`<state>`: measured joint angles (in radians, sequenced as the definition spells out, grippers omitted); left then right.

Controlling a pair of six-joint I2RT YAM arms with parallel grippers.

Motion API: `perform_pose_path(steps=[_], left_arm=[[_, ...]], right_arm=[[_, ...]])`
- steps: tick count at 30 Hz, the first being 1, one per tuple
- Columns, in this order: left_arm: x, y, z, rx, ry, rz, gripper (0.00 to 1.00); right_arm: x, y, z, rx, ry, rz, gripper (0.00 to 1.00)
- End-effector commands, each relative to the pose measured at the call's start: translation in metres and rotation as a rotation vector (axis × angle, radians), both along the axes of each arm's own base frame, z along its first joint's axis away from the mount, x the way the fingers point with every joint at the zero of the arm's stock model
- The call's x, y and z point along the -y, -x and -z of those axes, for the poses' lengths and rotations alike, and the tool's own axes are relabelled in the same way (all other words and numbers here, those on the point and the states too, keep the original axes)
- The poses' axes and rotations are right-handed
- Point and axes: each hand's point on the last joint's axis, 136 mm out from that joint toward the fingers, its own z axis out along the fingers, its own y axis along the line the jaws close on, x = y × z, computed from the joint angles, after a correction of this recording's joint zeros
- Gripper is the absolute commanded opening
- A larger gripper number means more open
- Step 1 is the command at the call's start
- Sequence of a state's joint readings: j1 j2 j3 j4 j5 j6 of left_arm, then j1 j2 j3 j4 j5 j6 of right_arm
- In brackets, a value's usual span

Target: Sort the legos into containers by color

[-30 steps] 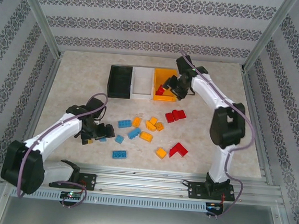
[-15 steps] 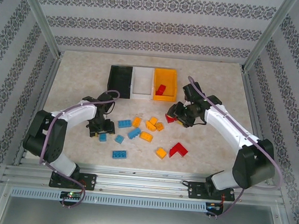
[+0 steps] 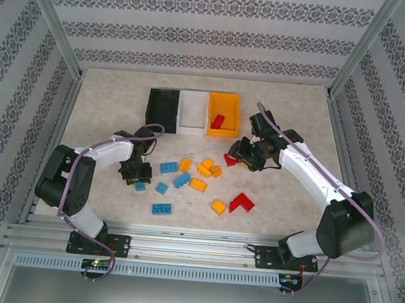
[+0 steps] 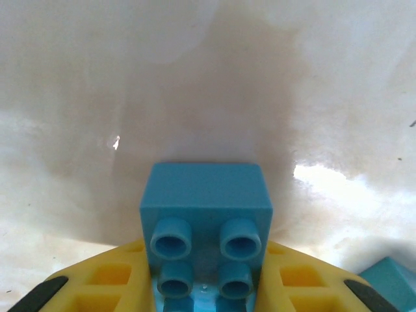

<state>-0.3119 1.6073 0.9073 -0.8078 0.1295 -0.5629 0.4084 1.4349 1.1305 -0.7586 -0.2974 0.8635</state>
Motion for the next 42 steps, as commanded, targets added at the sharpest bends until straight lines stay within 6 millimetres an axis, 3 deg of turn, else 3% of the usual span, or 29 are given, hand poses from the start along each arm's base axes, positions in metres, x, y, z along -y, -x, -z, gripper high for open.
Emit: perform_pose_path(steps=[1,7,12,15,21,28,35,38,42], left_arm=[[-0.001,-0.008,-0.021,0.068,0.013,-0.01,0.28],[-0.002,-0.039,-0.087,0.252,0.065,-0.065,0.28],[0.0,-0.097,-0.142,0.395,0.108,-0.088,0.28],[0.004,-0.14,-0.152,0.413,0.086,-0.047,0.28],[0.009,-0.211,-0.138,0.394,0.014,0.065,0.28],[0.001,-0.262,-0.101,0.369,-0.06,0.086,0.28],[-0.005,-0.289,-0.072,0.35,-0.078,0.077,0.28],[-0.003,-0.293,-0.066,0.344,-0.054,0.076,0.37],[0.0,-0.29,-0.073,0.351,-0.039,0.074,0.5]], right_arm=[[0.0,0.001,0.0,-0.006,-0.001,-0.019,0.5],[0.002,0.001,0.007,-0.015,-0.024,-0.025,0.49],[0.007,0.006,0.01,-0.008,-0.03,-0.031,0.49],[0.007,0.013,0.011,-0.007,-0.037,-0.033,0.49],[0.008,0.03,0.002,-0.002,-0.037,-0.046,0.49],[0.023,0.056,-0.009,-0.019,0.02,-0.034,0.5],[0.033,0.081,-0.002,-0.048,0.04,0.006,0.51],[0.033,0.086,0.007,-0.056,0.033,0.002,0.51],[0.034,0.087,0.012,-0.044,0.039,-0.02,0.52]])
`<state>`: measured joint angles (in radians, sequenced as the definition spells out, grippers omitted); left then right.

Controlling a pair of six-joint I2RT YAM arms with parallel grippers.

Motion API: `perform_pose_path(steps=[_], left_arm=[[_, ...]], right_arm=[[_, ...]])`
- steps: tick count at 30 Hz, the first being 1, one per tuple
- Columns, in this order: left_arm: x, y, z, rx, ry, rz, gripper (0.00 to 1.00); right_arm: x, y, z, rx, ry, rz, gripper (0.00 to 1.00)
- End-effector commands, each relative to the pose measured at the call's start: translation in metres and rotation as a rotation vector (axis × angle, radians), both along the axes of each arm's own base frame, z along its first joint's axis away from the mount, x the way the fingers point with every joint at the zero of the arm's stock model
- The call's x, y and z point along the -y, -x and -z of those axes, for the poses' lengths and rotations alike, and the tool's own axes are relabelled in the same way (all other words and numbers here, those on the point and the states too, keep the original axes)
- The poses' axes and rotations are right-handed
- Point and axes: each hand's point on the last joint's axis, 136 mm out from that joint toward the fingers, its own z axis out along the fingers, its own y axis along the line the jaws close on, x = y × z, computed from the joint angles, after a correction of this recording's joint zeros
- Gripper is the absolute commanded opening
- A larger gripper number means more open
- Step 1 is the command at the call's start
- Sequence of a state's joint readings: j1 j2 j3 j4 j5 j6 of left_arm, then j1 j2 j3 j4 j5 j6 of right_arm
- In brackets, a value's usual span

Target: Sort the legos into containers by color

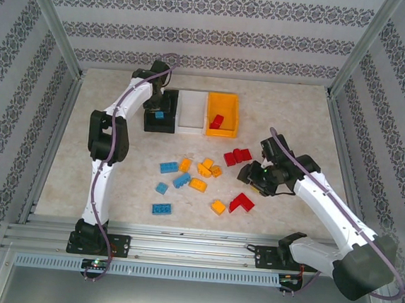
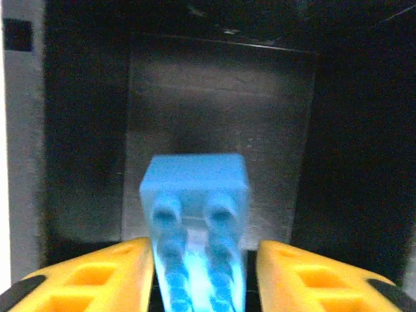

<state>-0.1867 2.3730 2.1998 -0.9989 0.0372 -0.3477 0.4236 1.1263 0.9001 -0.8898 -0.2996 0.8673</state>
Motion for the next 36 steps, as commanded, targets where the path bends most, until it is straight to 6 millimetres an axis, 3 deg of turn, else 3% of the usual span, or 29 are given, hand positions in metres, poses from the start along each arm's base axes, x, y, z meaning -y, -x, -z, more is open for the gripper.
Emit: perform_pose_path(steps=[1,6,11,18,22,26,29,36], left_arm=[[-0.008,0.006,-0.017,-0.001,-0.005,-0.002,0.54],[-0.013,0.03,-0.051,0.022,-0.019,0.0,0.6],[0.004,0.081,-0.08,0.016,0.024,0.04,0.63],[0.043,0.197,-0.049,-0.148,0.188,0.011,0.74],[0.074,0.237,-0.023,-0.195,0.29,-0.026,0.78],[0.092,0.247,0.004,-0.224,0.341,-0.079,0.83],[0.1,0.24,0.009,-0.226,0.35,-0.086,0.84],[0.098,0.226,0.024,-0.278,0.25,-0.053,0.84]], right_arm=[[0.002,0.002,0.005,0.013,0.024,-0.016,0.52],[-0.006,-0.005,0.006,0.028,-0.003,-0.033,0.53],[-0.011,-0.011,0.01,0.043,-0.013,-0.059,0.53],[-0.025,-0.015,0.014,0.074,-0.077,-0.101,0.55],[-0.027,-0.013,0.021,0.061,-0.08,-0.137,0.6],[-0.028,-0.011,0.027,0.047,-0.075,-0.165,0.64],[-0.028,-0.01,0.029,0.042,-0.075,-0.159,0.64],[-0.023,-0.004,0.029,0.054,-0.08,-0.135,0.65]])
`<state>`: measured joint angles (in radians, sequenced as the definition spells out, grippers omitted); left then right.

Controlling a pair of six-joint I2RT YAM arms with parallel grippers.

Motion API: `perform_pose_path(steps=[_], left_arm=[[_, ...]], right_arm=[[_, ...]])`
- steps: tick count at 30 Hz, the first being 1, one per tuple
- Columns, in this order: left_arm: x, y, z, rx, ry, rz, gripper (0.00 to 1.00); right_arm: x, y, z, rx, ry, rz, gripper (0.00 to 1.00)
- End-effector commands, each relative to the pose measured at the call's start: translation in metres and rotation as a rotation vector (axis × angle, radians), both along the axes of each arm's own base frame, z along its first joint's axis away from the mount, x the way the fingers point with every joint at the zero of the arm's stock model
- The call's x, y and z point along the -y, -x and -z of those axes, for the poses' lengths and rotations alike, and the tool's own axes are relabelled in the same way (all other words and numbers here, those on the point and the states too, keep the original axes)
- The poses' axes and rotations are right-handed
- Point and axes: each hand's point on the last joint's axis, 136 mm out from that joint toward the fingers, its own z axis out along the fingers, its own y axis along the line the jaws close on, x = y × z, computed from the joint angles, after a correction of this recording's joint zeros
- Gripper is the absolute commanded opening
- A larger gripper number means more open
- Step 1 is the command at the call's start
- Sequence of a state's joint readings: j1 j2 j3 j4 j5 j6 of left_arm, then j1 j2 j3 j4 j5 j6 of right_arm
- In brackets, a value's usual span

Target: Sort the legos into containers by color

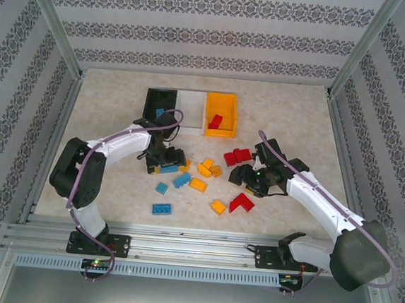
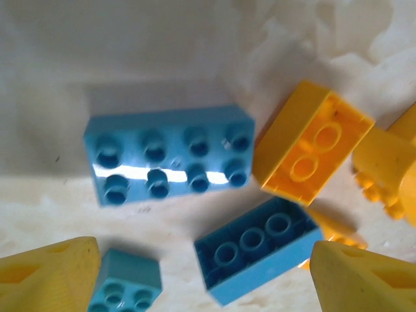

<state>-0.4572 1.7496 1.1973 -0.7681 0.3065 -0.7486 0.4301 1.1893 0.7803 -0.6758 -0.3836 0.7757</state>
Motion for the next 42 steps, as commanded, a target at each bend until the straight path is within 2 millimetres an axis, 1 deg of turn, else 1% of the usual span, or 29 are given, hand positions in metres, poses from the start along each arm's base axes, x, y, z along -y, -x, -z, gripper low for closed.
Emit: perform_pose_path(steps=[1,6,10,14,17,19,22,25,28,33,42], left_arm=[[0.003,-0.012,0.004,0.006,-0.032,0.012,0.85],[0.001,-0.018,0.015,-0.021,-0.074,0.031,0.85],[-0.005,-0.02,0.015,-0.024,-0.112,0.027,0.85],[-0.013,-0.017,0.016,-0.042,-0.141,0.02,0.85],[-0.023,-0.013,0.016,-0.053,-0.171,0.014,0.85],[-0.028,-0.012,0.012,-0.052,-0.168,0.011,0.85],[-0.027,-0.015,-0.004,-0.023,-0.149,0.03,0.85],[-0.032,-0.015,-0.019,0.005,-0.171,0.057,0.86],[-0.04,-0.015,-0.027,0.028,-0.207,0.09,0.86],[-0.045,-0.011,-0.021,0.011,-0.243,0.13,0.86],[-0.04,-0.009,0.008,-0.032,-0.222,0.139,0.85]], right_arm=[[-0.001,0.006,-0.002,0.019,-0.013,-0.015,0.65],[0.002,0.007,-0.001,0.023,-0.015,-0.004,0.65],[0.006,0.008,0.001,0.018,-0.012,0.001,0.66],[0.008,0.009,0.006,0.003,-0.021,0.005,0.66],[0.008,0.007,0.008,-0.002,-0.024,0.002,0.66],[0.007,0.006,0.009,-0.006,-0.025,0.001,0.66],[0.007,0.005,0.012,-0.013,-0.022,-0.003,0.66],[0.006,0.004,0.014,-0.017,-0.026,-0.004,0.66],[0.005,0.003,0.017,-0.024,-0.026,-0.004,0.66],[0.002,0.001,0.019,-0.036,-0.027,-0.011,0.66],[0.002,-0.002,0.01,-0.037,-0.02,-0.01,0.66]])
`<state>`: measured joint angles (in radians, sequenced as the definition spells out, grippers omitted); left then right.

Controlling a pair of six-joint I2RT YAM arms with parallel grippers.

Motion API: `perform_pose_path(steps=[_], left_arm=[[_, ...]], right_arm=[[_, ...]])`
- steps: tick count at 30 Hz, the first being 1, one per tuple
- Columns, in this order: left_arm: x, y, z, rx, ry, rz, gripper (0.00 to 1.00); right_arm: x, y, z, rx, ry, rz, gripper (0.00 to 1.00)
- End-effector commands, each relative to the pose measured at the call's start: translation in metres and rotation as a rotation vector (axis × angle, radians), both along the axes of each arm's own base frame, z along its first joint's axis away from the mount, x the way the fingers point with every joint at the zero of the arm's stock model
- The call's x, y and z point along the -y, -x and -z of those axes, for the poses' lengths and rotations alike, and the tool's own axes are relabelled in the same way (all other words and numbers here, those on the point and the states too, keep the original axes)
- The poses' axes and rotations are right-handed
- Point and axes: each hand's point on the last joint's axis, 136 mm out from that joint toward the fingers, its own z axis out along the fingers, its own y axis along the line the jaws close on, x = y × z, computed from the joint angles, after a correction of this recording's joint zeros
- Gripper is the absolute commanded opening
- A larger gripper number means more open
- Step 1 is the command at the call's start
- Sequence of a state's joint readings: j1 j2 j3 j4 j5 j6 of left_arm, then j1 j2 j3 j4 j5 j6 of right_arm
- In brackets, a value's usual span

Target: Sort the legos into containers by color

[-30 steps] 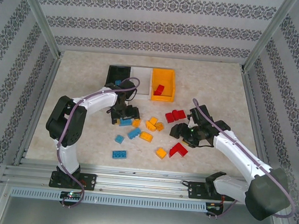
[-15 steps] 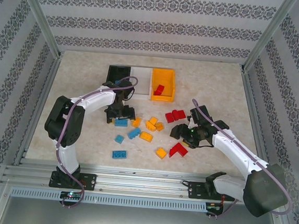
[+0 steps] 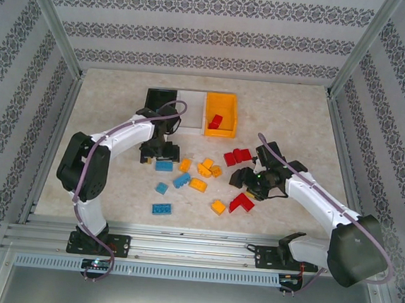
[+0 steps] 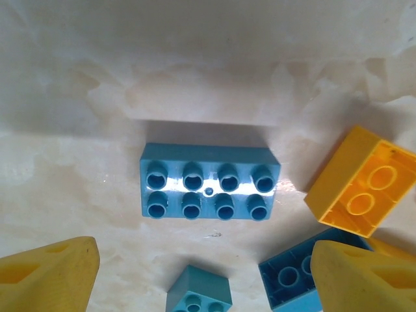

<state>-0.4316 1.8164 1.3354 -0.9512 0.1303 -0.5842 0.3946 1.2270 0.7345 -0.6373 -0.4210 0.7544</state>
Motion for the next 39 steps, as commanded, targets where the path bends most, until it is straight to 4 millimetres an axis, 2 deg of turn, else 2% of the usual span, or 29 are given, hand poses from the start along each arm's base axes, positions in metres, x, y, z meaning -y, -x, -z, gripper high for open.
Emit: perform_pose_path(steps=[1,14,20,22,24,28,32,35,39], left_arm=[[-0.003,0.004,0.017,-0.042,-0.015,0.02,0.84],[-0.002,0.003,0.054,-0.096,-0.03,0.032,0.82],[-0.004,0.001,0.061,-0.101,-0.028,0.034,0.67],[-0.006,0.001,0.06,-0.099,-0.026,0.035,0.59],[-0.007,0.001,0.058,-0.096,-0.027,0.037,0.56],[-0.012,0.001,0.047,-0.078,-0.028,0.034,0.56],[-0.021,-0.008,0.021,-0.023,-0.005,0.006,0.54],[-0.035,-0.025,-0.008,0.043,0.016,-0.025,0.54],[-0.058,-0.065,-0.041,0.127,0.022,-0.065,0.53]], right_arm=[[-0.002,-0.004,-0.009,0.006,-0.008,-0.013,0.66],[-0.002,-0.002,-0.01,-0.011,-0.002,-0.006,0.66],[-0.004,-0.005,-0.013,-0.012,0.0,-0.006,0.66],[-0.006,-0.006,-0.014,-0.01,0.0,-0.005,0.65],[-0.008,-0.007,-0.014,-0.009,0.0,-0.006,0.65],[-0.011,-0.009,-0.015,-0.003,0.0,-0.012,0.65],[-0.013,-0.013,-0.017,0.005,0.002,-0.01,0.65],[-0.015,-0.014,-0.018,0.011,-0.003,-0.008,0.65],[-0.015,-0.013,-0.018,0.016,-0.005,0.006,0.65]])
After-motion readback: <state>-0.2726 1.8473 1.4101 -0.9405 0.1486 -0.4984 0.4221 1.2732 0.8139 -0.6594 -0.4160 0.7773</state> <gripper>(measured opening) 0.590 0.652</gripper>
